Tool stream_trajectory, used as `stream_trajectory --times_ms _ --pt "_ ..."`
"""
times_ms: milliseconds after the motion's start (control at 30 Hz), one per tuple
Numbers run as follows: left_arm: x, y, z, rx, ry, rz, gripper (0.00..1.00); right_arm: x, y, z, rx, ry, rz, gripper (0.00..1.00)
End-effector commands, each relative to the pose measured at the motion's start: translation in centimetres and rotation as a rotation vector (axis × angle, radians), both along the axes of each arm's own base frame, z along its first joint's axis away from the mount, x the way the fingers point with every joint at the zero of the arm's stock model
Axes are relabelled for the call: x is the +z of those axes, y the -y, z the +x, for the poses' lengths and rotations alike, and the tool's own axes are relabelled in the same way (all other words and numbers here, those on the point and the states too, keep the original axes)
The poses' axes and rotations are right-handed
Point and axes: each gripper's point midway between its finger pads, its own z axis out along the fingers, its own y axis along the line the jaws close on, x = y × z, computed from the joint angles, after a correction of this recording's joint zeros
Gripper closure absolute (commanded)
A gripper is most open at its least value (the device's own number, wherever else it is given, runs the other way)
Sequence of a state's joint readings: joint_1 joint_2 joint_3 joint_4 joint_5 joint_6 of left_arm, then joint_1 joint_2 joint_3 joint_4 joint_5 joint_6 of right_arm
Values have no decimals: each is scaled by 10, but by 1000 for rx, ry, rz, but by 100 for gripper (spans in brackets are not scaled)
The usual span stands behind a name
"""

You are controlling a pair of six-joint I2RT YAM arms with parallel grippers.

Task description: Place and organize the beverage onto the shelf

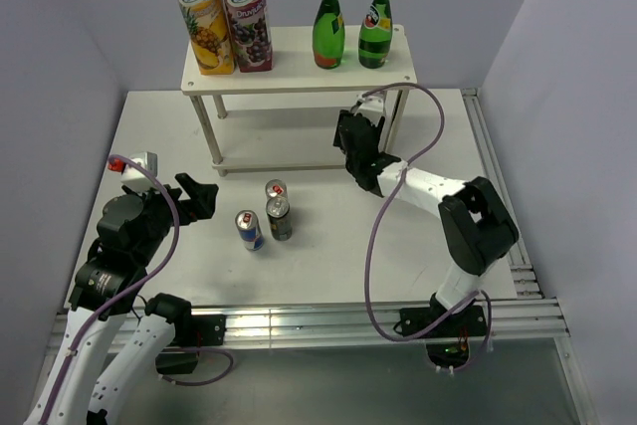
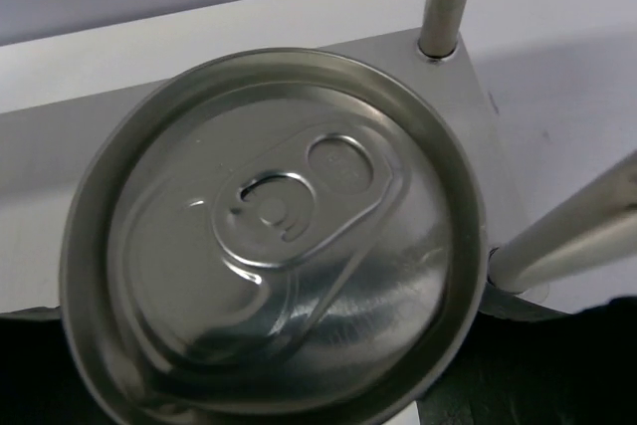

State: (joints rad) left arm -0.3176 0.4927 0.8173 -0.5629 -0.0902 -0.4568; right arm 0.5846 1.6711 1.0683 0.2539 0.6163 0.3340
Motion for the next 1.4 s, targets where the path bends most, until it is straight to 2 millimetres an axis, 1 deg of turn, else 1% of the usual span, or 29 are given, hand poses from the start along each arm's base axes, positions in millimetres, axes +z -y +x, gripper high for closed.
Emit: stream_trajectory --times_ms 0,100,133,267,333,367,433,467,533,567,633,667,733,867,900,933,967,1033,1067,1100,1167,1267,1333,1367 --pt "7 3 3 -20 37 3 1 41 7 30 -63 135 27 100" --pt "6 3 4 -20 34 4 1 36 18 42 -111 142 -2 100" --pt "5 4 4 -23 30 5 1 37 21 45 -126 151 -1 100" --pt "4 4 5 -25 24 7 1 30 31 53 -173 168 -24 100" --pt "4 5 5 -26 24 6 1 31 33 56 -183 186 -30 100" --pt "3 5 5 -27 22 8 1 27 33 58 -189 183 -40 100" --pt "3 5 5 -27 21 9 1 28 35 61 -203 200 -50 100" --pt "4 5 5 -26 22 7 1 23 36 61 -206 197 -57 100" --pt "3 5 6 -26 19 8 1 22 37 63 -221 220 -54 100" --pt "3 5 6 -26 19 8 1 18 39 64 -228 218 -69 100" --pt "3 5 6 -26 19 8 1 18 41 64 -248 239 -66 100" --pt "2 5 6 -27 18 10 1 13 41 65 -246 236 -76 100" --pt "2 5 6 -26 18 8 1 12 43 68 -261 236 -82 100" --pt "3 4 5 -24 20 10 1 12 39 72 -256 231 -85 100" --pt "3 4 5 -24 21 9 1 9 38 73 -250 214 -90 100" --pt "3 4 5 -23 21 8 1 11 36 75 -248 213 -85 100" --pt "3 4 5 -22 21 10 1 10 34 76 -239 201 -85 88" --pt "4 3 5 -19 24 8 1 7 34 75 -233 180 -87 55" --pt "4 3 5 -19 25 7 1 9 35 74 -233 182 -80 30" --pt "4 3 4 -19 27 7 1 10 34 72 -232 181 -72 23" --pt "5 3 4 -17 28 5 1 11 34 69 -225 175 -65 11" --pt "6 2 4 -16 31 6 1 14 36 66 -228 167 -71 6" --pt "6 2 3 -16 34 5 1 12 38 64 -232 155 -79 5" --pt "6 2 3 -14 35 6 1 15 39 62 -233 154 -75 5"
